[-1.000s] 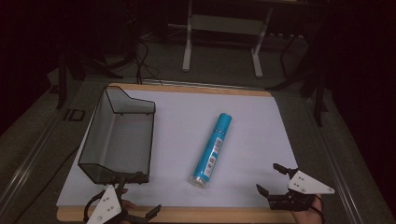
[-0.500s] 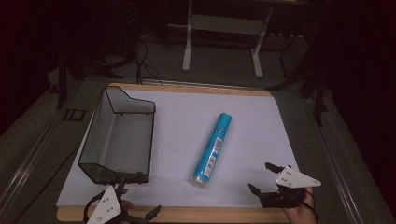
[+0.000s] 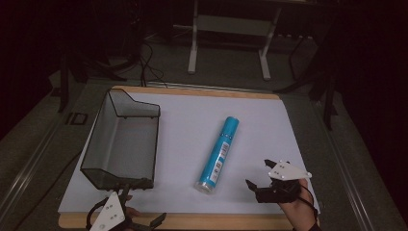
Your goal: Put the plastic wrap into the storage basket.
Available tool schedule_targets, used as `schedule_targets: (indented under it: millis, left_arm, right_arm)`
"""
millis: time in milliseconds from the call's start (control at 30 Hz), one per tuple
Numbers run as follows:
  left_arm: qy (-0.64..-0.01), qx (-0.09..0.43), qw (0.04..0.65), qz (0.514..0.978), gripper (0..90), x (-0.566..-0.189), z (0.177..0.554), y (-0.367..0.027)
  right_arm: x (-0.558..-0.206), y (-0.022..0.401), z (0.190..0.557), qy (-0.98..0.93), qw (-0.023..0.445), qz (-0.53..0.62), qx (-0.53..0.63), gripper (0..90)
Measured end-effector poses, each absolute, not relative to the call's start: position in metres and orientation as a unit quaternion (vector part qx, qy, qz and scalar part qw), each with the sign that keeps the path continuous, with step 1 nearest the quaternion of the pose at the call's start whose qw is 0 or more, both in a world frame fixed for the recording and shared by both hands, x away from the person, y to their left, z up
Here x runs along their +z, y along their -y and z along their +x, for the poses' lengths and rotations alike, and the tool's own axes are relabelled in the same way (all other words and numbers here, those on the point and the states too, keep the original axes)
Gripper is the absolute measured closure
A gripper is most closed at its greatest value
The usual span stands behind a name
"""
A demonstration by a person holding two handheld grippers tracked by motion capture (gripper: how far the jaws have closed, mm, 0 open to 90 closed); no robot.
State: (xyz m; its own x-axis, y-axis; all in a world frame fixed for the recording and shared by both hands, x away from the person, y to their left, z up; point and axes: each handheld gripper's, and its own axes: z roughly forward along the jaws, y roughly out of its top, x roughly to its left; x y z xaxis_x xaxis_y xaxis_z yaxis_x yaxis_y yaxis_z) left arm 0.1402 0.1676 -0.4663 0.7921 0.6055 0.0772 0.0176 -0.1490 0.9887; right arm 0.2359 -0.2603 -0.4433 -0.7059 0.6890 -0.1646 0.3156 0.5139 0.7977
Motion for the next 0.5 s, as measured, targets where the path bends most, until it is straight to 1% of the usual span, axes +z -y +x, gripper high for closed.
schedule_targets:
  millis: [167,300,500]
  left_arm:
    - [-0.217,0.238,0.616,0.718,0.6,-0.466,0.140,-0.168]
    - [-0.217,0.238,0.616,0.719,0.6,-0.466,0.140,-0.168]
    - [-0.216,0.238,0.616,0.719,0.6,-0.466,0.140,-0.168]
  right_arm:
    - [-0.435,0.248,0.242,-0.836,0.252,0.309,0.378,12.6]
    - [-0.431,0.237,0.252,-0.843,0.242,0.315,0.362,10.5]
    - [-0.426,0.221,0.263,-0.848,0.230,0.316,0.357,10.5]
